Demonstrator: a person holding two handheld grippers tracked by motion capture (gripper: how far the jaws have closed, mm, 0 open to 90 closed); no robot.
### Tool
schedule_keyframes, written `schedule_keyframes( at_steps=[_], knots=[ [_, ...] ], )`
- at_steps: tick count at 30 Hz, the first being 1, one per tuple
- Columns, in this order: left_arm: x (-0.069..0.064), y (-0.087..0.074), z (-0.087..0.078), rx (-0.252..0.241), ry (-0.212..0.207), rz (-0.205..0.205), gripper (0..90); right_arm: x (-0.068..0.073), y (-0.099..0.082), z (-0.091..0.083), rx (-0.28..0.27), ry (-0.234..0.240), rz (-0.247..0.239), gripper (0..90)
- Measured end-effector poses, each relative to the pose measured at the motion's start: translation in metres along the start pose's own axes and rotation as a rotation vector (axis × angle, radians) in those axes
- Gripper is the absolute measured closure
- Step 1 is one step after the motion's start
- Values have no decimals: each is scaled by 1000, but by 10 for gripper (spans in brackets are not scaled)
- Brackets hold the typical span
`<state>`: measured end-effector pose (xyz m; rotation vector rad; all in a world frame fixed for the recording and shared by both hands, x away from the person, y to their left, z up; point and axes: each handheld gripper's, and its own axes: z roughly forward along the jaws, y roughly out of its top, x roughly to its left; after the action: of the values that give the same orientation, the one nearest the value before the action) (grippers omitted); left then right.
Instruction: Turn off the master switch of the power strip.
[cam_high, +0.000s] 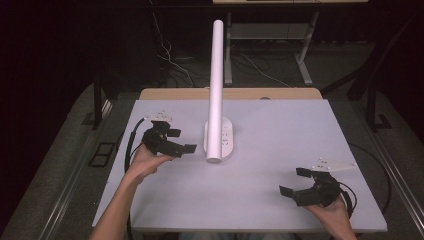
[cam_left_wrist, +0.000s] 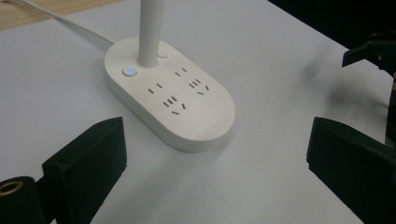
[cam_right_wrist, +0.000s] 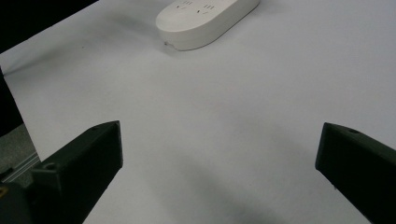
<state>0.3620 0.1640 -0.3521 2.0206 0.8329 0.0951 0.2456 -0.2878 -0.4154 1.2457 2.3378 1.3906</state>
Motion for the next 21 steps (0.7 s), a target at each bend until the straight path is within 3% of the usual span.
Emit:
schedule_keyframes(
  at_steps=[16,21],
  knots=[
    [11,27,10,48,24,34,45,0,0,-1,0,2,-4,0],
    [16,31,13,55,29,25,45,0,0,0,2,3,-5,0]
  ],
)
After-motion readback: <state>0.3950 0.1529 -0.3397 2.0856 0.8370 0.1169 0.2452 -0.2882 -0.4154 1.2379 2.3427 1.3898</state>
